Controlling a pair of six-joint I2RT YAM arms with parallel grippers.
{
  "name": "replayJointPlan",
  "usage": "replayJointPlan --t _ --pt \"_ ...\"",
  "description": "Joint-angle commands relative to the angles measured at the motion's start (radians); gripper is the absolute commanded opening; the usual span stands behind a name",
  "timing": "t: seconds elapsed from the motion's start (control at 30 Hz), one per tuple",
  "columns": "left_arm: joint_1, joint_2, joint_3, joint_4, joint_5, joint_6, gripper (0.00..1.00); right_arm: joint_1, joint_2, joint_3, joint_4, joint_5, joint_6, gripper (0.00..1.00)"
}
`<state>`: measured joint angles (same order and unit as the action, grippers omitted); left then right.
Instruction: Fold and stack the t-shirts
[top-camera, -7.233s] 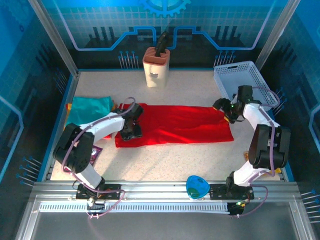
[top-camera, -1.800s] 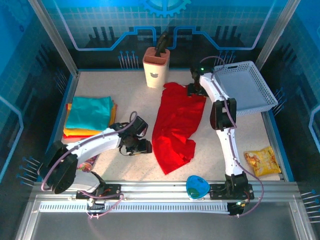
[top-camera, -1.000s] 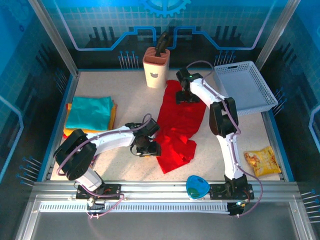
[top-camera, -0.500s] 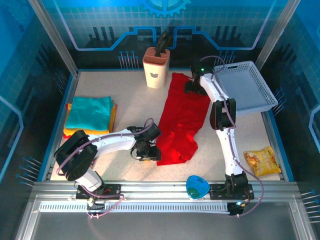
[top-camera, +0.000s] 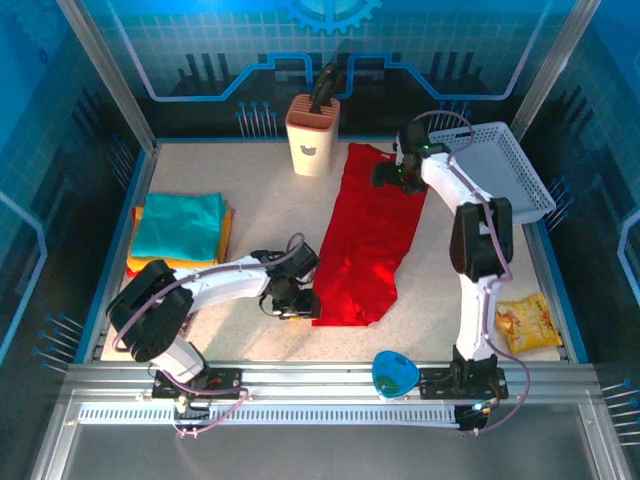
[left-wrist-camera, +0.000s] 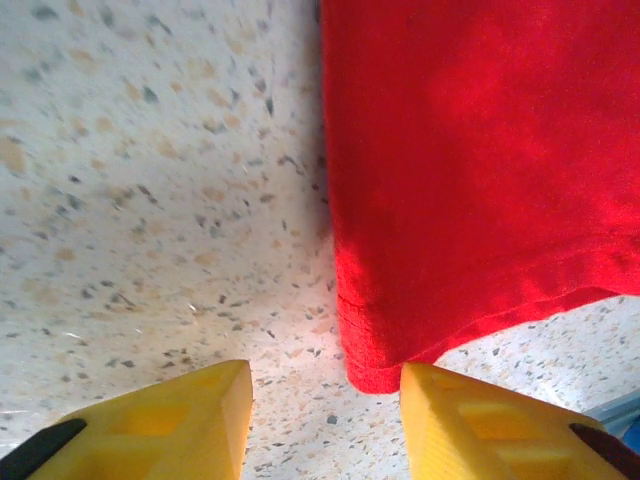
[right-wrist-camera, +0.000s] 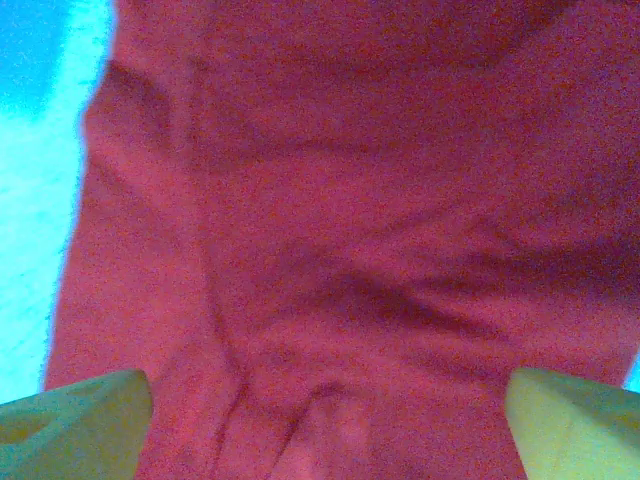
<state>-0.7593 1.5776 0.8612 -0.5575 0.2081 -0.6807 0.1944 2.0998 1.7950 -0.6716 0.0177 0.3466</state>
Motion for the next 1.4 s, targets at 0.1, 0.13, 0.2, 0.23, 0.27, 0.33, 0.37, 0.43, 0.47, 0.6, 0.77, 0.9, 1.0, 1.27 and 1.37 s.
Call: replayJointPlan --t 0.1,0.13,0.2,0.23,0.27,0.33,0.37,0.43,0.47,0.6,0.77,0.9,1.0,1.27,1.37 --pt "0.028 -0.008 0.06 0.033 0.086 0.044 0.5 0.022 -0.277 -0.344 -0.009 -0.092 0.079 0.89" --pt "0.028 0.0 0.066 0.037 0.094 0.046 0.51 0.027 -0.324 -0.406 -0.02 -0.103 0.095 0.87" --pt "0.028 0.021 0.071 0.042 0.095 0.044 0.51 0.032 -0.407 -0.511 -0.039 -0.141 0.114 0.85" --pt "0.029 0.033 0.071 0.042 0.093 0.043 0.51 0.037 -0.449 -0.567 -0.052 -0.147 0.132 0.83" --pt "0.028 0.046 0.071 0.045 0.098 0.044 0.5 0.045 -0.497 -0.626 -0.061 -0.153 0.149 0.81" --pt "0.026 0.06 0.065 0.062 0.112 0.04 0.49 0.069 -0.581 -0.734 -0.063 -0.167 0.178 0.78" --pt "0.027 0.064 0.059 0.074 0.117 0.034 0.49 0.083 -0.622 -0.787 -0.066 -0.169 0.202 0.75" --pt "0.025 0.065 0.048 0.093 0.127 0.023 0.48 0.106 -0.69 -0.882 -0.059 -0.19 0.243 0.7" --pt "0.024 0.064 0.043 0.103 0.131 0.016 0.48 0.12 -0.722 -0.927 -0.053 -0.194 0.262 0.7" --pt "0.009 0.075 0.028 0.124 0.142 0.002 0.46 0.149 -0.784 -1.061 -0.014 -0.249 0.323 0.65" --pt "0.0 0.092 0.008 0.159 0.148 -0.016 0.45 0.199 -0.754 -1.112 0.044 -0.248 0.367 0.6" --pt "-0.007 0.109 0.003 0.18 0.148 -0.031 0.41 0.234 -0.697 -1.126 0.129 -0.281 0.401 0.56" --pt "-0.016 0.118 0.001 0.201 0.15 -0.046 0.39 0.264 -0.673 -1.125 0.166 -0.267 0.418 0.53" --pt "-0.034 0.137 -0.002 0.217 0.141 -0.066 0.28 0.266 -0.643 -1.142 0.217 -0.276 0.428 0.39" --pt "-0.035 0.134 -0.007 0.214 0.141 -0.069 0.18 0.265 -0.664 -1.148 0.186 -0.268 0.419 0.22"
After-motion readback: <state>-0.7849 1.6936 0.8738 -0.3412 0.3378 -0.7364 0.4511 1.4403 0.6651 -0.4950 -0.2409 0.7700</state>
